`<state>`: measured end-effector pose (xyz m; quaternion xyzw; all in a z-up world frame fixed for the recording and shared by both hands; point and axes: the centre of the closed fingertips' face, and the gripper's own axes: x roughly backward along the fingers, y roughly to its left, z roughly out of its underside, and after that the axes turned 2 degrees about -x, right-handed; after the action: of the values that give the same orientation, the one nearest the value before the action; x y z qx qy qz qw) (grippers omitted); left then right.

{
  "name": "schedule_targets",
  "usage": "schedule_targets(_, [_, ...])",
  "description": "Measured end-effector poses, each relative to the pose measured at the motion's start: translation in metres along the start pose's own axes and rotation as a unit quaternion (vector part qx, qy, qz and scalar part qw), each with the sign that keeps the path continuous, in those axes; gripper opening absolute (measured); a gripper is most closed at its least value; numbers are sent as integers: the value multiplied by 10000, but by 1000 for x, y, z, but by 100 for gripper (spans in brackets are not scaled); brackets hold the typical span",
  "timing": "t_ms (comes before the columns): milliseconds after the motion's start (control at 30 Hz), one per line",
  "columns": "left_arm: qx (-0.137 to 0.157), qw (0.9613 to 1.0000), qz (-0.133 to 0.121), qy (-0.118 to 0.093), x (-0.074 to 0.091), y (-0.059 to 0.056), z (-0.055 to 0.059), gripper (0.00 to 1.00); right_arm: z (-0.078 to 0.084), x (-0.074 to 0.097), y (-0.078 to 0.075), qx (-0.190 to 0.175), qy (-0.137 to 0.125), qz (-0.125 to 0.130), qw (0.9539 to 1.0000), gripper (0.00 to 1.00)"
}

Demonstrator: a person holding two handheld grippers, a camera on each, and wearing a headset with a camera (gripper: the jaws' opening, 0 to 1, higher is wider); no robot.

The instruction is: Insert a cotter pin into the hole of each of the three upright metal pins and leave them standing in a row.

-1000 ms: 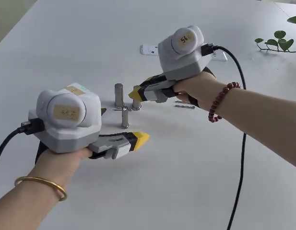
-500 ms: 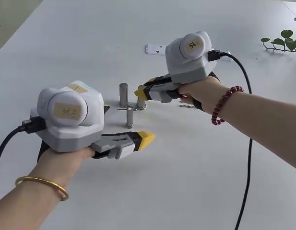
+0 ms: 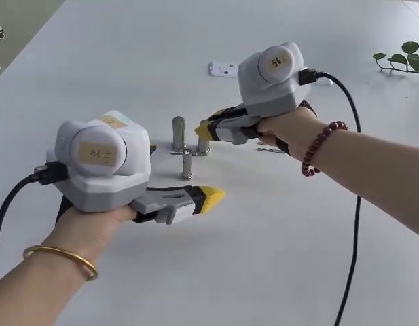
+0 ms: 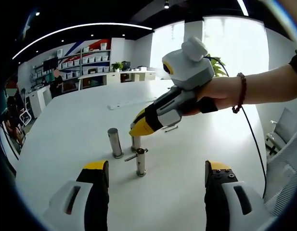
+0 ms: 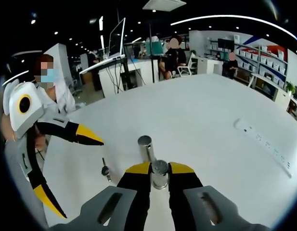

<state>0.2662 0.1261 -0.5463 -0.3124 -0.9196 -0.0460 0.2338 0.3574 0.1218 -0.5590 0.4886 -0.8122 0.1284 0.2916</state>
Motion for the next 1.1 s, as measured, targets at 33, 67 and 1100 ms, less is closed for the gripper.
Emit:
schedule_targets(33, [-8,10000,0,4,0,0,0,83,1,1,0,1,6,3,10000,8])
schedule_targets(67, [-29,10000,0,8,0,0,0,84,1,2,0,5,14,9,10000,8])
schedule_targets(1100, [-184,9997,132,12,11,-14,-2,93,31,46,-1,141,166,270,9994,8])
